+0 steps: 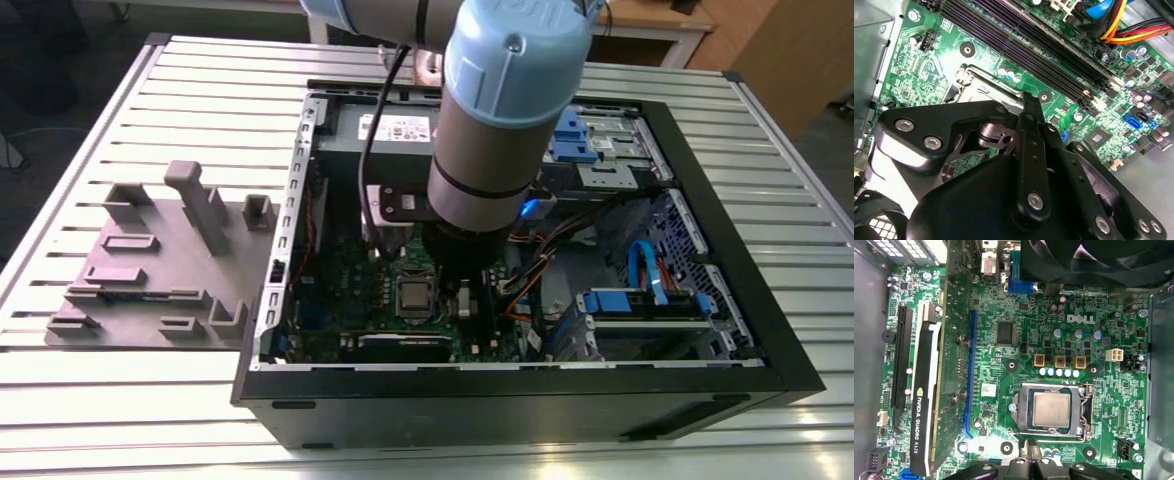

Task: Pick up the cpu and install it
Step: 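Install the first cpu locking lever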

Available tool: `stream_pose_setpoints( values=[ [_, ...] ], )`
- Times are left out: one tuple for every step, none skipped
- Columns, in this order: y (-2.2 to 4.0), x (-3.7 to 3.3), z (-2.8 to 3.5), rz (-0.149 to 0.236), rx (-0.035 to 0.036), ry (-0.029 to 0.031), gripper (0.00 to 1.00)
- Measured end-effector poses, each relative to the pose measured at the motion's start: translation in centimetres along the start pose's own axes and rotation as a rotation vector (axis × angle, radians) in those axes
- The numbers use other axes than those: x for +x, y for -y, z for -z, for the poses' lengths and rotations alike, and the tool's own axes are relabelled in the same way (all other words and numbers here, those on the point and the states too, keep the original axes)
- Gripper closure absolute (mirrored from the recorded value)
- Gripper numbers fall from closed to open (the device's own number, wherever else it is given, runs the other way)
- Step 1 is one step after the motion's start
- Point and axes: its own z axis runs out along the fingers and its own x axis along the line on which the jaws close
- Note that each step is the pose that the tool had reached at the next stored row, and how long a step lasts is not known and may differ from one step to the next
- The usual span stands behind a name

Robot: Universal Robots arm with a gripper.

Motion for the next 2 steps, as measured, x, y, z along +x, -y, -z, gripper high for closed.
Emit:
stream_pose_setpoints(
  values=[
    [0.00, 0.00, 0.00, 0.000, 0.0000, 0.0001, 0.89],
    [0.00, 0.00, 0.01, 0.000, 0.0000, 0.0000, 0.89]
  ],
)
